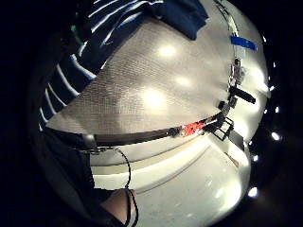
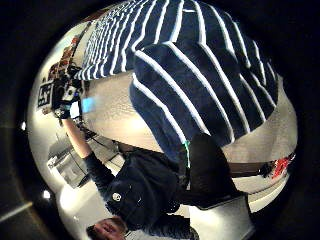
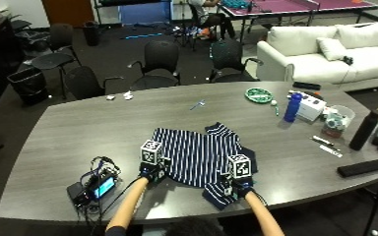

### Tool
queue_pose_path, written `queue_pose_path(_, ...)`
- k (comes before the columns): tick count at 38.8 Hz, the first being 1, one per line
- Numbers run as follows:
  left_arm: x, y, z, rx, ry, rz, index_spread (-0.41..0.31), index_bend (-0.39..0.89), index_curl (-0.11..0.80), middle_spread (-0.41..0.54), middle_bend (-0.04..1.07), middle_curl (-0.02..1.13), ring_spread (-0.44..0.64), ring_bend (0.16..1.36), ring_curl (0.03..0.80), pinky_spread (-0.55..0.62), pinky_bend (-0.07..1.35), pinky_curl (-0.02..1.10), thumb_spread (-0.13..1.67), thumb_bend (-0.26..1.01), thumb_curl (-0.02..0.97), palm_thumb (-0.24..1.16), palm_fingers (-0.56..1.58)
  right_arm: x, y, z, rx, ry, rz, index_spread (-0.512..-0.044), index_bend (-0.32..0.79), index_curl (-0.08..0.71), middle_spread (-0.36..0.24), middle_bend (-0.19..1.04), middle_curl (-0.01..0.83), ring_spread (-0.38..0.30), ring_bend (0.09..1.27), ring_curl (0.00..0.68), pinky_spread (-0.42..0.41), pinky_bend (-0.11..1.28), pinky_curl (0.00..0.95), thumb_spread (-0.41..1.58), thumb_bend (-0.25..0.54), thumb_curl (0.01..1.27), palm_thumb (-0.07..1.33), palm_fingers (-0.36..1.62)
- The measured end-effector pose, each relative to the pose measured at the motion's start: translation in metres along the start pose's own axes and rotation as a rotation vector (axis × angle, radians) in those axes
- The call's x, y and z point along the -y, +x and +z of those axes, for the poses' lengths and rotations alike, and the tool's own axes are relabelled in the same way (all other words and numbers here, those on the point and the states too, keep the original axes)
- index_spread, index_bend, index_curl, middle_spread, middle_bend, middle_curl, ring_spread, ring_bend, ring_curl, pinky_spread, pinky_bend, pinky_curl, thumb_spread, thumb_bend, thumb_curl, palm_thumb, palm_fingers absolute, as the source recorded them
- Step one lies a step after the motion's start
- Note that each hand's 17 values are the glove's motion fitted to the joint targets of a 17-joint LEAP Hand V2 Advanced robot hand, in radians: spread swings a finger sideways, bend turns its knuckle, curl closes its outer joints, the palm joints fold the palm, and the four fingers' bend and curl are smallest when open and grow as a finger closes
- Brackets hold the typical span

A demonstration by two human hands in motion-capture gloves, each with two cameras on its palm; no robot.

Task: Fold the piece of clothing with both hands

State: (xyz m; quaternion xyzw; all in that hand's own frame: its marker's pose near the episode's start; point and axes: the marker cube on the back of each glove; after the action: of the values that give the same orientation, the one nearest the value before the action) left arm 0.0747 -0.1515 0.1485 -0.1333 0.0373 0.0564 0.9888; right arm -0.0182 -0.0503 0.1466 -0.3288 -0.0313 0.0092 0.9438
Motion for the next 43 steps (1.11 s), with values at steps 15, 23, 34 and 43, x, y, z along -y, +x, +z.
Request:
queue_pose_path(15,0.007,0.000,-0.024,-0.014,0.074,0.007,-0.222,0.26,0.462,-0.209,0.45,0.49,-0.23,0.38,0.340,-0.14,0.15,0.32,1.28,0.03,0.437,0.77,0.97,0.029,-0.002,0.012,-0.012,0.054,0.053,-0.191,0.10,0.224,-0.072,0.18,0.390,-0.147,0.55,0.396,-0.053,0.55,0.365,1.09,-0.010,0.42,0.65,0.55)
queue_pose_path(23,0.010,-0.003,-0.020,-0.023,0.097,-0.017,-0.224,0.24,0.481,-0.214,0.42,0.50,-0.23,0.35,0.356,-0.14,0.15,0.32,1.31,0.01,0.451,0.77,0.98,0.040,0.000,0.002,0.054,0.171,0.045,-0.219,0.11,0.228,-0.128,0.23,0.418,-0.198,0.56,0.402,-0.165,0.57,0.361,1.06,0.006,0.45,0.75,0.81)
queue_pose_path(34,-0.017,-0.005,-0.001,0.021,-0.021,-0.012,-0.226,0.20,0.501,-0.212,0.40,0.52,-0.24,0.33,0.374,-0.14,0.14,0.31,1.32,0.00,0.466,0.77,1.00,0.042,0.008,-0.010,-0.143,0.260,0.107,-0.258,0.19,0.313,-0.223,0.28,0.463,-0.254,0.57,0.437,-0.322,0.59,0.387,0.74,-0.005,0.56,0.93,1.26)
queue_pose_path(43,-0.066,-0.007,-0.015,-0.002,-0.102,0.030,-0.233,0.20,0.522,-0.210,0.38,0.54,-0.25,0.34,0.393,-0.15,0.13,0.31,1.32,-0.01,0.486,0.78,1.04,0.009,0.033,-0.030,-0.159,0.327,0.041,-0.258,0.22,0.380,-0.227,0.32,0.494,-0.262,0.56,0.453,-0.347,0.55,0.384,0.51,-0.023,0.63,0.97,1.29)
